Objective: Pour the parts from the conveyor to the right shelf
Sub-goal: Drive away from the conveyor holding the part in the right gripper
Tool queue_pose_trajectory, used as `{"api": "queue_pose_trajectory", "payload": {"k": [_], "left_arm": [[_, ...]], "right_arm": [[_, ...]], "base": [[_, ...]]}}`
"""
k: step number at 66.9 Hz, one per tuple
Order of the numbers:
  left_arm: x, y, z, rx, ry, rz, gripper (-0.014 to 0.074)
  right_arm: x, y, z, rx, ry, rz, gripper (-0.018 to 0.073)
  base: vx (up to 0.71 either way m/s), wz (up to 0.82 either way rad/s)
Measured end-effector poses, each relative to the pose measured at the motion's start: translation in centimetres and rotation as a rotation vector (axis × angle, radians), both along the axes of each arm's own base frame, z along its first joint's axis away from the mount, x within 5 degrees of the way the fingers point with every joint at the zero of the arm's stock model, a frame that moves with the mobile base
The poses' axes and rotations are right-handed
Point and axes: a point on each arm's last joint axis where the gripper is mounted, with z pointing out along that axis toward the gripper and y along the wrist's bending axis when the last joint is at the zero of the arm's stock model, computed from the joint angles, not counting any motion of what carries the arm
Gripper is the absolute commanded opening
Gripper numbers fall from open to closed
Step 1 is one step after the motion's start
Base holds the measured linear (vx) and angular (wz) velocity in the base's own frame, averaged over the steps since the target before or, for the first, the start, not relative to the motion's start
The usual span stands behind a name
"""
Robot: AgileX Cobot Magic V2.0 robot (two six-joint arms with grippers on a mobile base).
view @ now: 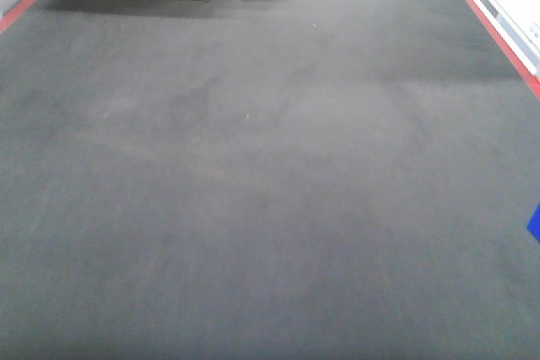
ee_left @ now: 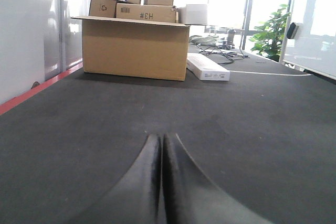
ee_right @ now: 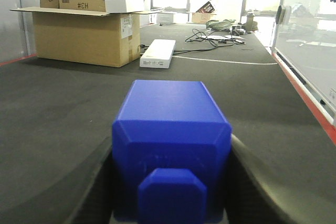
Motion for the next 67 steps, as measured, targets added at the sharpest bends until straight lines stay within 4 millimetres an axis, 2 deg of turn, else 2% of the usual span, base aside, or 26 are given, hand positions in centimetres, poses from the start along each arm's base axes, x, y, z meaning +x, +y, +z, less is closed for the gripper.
{"api": "queue_pose_trajectory", "payload": {"k": [67], "left_arm": [[0.00,0.00,0.00,0.000,0.000,0.000,-0.0006]], "right_arm": [[0.00,0.00,0.00,-0.001,0.000,0.000,-0.0004]], "base": [[-0.33,-0.06]]}}
